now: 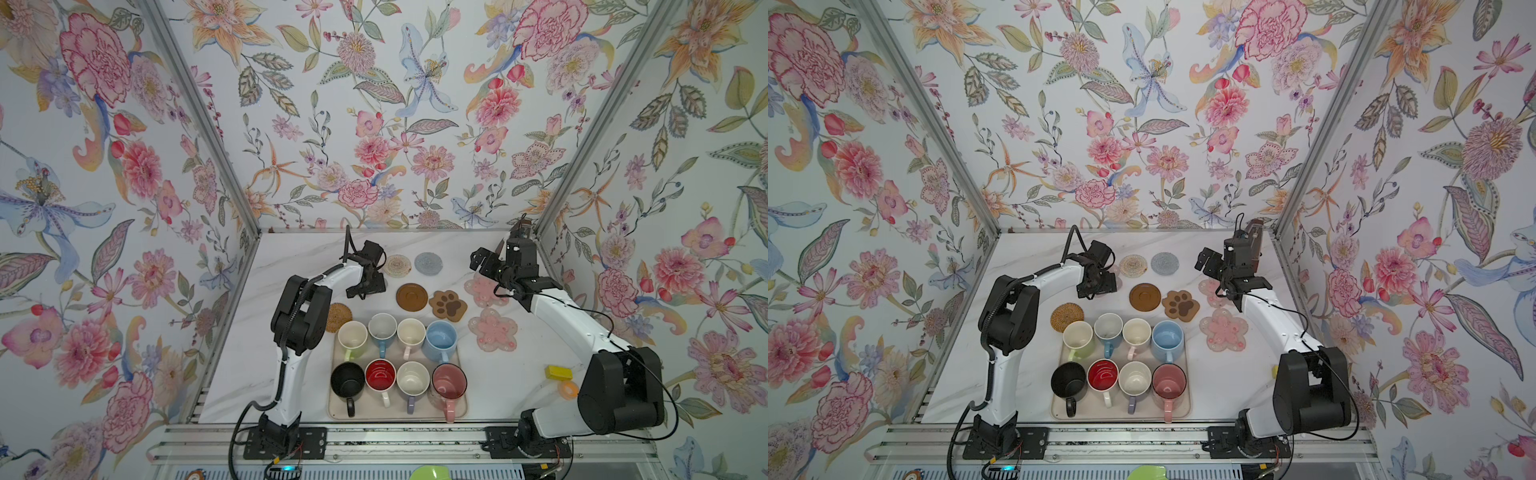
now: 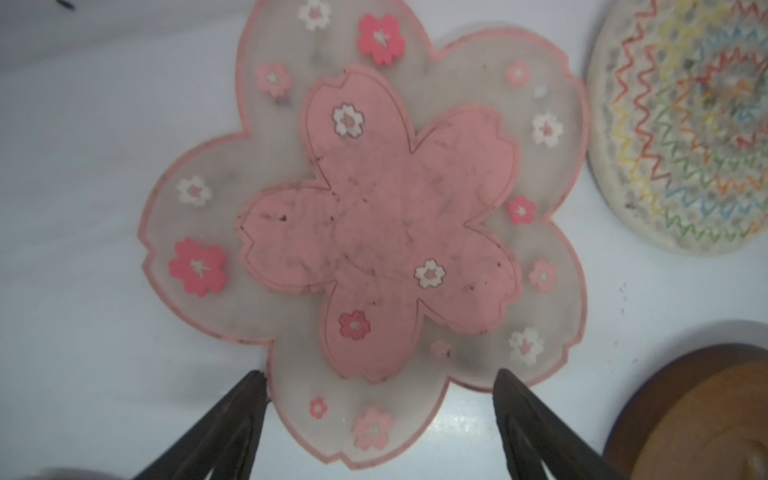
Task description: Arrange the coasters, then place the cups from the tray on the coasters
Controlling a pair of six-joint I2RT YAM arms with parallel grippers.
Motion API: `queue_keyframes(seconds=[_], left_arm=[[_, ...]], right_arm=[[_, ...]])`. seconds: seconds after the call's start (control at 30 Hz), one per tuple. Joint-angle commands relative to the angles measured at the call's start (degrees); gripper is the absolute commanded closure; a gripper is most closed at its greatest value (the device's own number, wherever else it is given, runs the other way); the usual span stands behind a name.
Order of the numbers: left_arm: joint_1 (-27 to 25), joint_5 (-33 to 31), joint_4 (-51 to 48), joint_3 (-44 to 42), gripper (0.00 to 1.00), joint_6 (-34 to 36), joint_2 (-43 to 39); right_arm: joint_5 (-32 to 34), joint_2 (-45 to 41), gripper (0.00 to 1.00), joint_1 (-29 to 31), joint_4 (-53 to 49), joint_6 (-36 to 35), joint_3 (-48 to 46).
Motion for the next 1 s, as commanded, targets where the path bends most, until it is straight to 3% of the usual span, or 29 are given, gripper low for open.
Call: queue_keyframes(seconds=[0.0, 0.33, 0.53, 0.97], left_arm=[[1.50, -1.26, -2.51, 1.77, 0.13, 1.46, 2.59], [4.24, -1.66, -2.73, 4.71, 0.13, 2.64, 3.95], [4.33, -0.16, -1.27, 4.12, 0.11, 2.86, -1.21], [0.51, 5.73, 4.08, -7.22, 0.11, -5.51, -9.09]], right_arm=[[0.17, -1.77, 0.01, -0.42, 0.13, 0.39, -0.74], [0.19, -1.77, 0.01, -0.60, -0.15, 0.34, -0.57], [0.19, -1.49, 0.01, -0.62, -0.37, 0.37, -0.40], [-0.36, -0.19, 0.01, -0.64, 0.23, 0.45, 0.09]])
